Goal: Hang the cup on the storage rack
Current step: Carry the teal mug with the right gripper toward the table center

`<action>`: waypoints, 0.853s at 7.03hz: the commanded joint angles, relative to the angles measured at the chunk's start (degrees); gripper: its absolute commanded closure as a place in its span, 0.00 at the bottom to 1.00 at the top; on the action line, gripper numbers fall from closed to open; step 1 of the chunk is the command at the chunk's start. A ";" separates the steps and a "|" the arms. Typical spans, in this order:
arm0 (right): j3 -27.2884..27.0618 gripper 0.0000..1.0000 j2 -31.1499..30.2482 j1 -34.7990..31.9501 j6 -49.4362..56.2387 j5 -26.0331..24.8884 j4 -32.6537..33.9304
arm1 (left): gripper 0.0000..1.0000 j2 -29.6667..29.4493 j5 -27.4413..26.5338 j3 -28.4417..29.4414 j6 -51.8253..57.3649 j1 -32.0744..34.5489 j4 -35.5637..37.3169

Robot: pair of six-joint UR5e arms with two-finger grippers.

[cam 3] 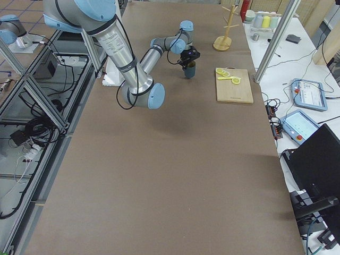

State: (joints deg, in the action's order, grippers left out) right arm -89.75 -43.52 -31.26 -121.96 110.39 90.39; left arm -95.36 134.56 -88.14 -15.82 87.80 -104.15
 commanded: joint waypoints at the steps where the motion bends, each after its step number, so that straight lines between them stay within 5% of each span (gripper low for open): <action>1: 1.42 1.00 0.01 0.50 -1.26 0.01 -1.88 | 0.02 0.09 0.00 0.07 0.00 0.00 -0.44; 2: 1.42 1.00 0.01 1.02 -1.35 0.01 -1.89 | 0.02 0.00 0.00 0.16 0.00 0.00 -0.44; 3: 1.42 0.15 0.10 1.03 -1.18 0.01 -1.89 | 0.02 0.00 0.00 0.16 0.00 0.00 -0.44; 4: 1.25 0.00 0.97 0.94 -0.83 0.09 -1.89 | 0.02 0.00 0.00 0.16 -0.09 -0.08 -0.44; 6: -0.67 0.00 1.07 -1.59 -0.65 1.66 -1.63 | 0.02 -0.87 0.09 -1.15 -1.13 -0.08 -0.44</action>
State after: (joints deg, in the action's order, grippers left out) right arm -89.25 -42.50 -31.20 -122.78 110.95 88.61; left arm -95.65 134.58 -88.33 -16.15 87.73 -104.59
